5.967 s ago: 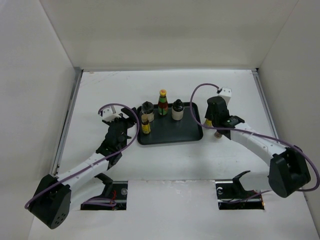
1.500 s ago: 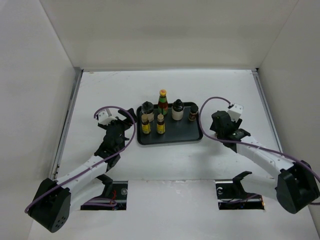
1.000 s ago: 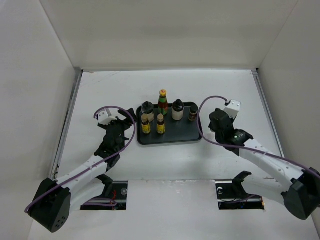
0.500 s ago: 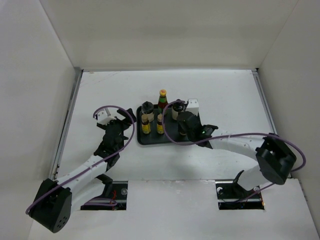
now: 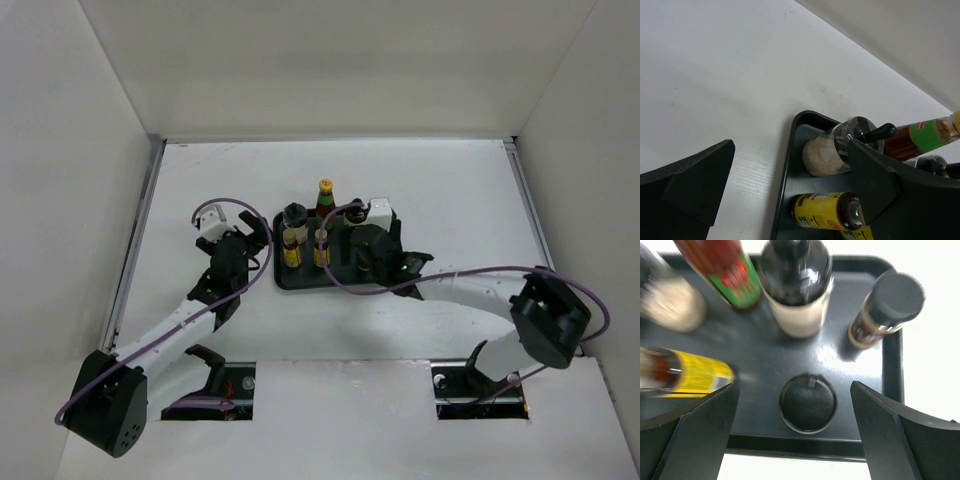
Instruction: Organize the condiment bottles
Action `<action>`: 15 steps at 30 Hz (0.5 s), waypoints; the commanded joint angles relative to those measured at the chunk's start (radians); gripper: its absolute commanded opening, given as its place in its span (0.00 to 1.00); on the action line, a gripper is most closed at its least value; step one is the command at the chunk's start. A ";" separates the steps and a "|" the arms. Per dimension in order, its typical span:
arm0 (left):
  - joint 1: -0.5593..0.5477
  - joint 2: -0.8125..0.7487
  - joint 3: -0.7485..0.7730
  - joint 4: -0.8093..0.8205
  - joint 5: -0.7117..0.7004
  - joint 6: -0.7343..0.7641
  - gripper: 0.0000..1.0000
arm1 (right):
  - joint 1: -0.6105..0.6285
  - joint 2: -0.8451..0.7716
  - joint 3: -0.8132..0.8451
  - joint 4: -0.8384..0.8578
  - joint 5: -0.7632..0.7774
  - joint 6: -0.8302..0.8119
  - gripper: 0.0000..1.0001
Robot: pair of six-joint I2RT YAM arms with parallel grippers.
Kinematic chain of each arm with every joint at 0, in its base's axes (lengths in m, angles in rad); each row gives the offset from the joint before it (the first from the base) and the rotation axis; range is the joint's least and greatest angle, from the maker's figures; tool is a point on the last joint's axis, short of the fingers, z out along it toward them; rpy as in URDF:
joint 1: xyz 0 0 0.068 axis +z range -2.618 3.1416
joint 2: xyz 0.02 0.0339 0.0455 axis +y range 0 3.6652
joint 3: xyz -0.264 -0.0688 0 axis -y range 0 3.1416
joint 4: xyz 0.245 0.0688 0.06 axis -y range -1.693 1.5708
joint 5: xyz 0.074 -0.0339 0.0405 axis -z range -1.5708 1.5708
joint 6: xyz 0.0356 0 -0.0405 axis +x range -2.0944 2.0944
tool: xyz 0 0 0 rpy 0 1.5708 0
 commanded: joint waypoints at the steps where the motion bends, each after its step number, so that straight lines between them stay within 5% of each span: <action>1: 0.017 -0.037 0.057 -0.108 0.006 -0.011 1.00 | 0.010 -0.161 -0.020 0.055 0.046 -0.016 1.00; 6: 0.043 -0.100 0.070 -0.228 0.037 -0.043 1.00 | -0.080 -0.386 -0.136 0.081 0.063 0.002 1.00; 15: 0.157 -0.094 0.090 -0.375 0.188 -0.152 1.00 | -0.465 -0.559 -0.299 0.161 -0.018 0.185 1.00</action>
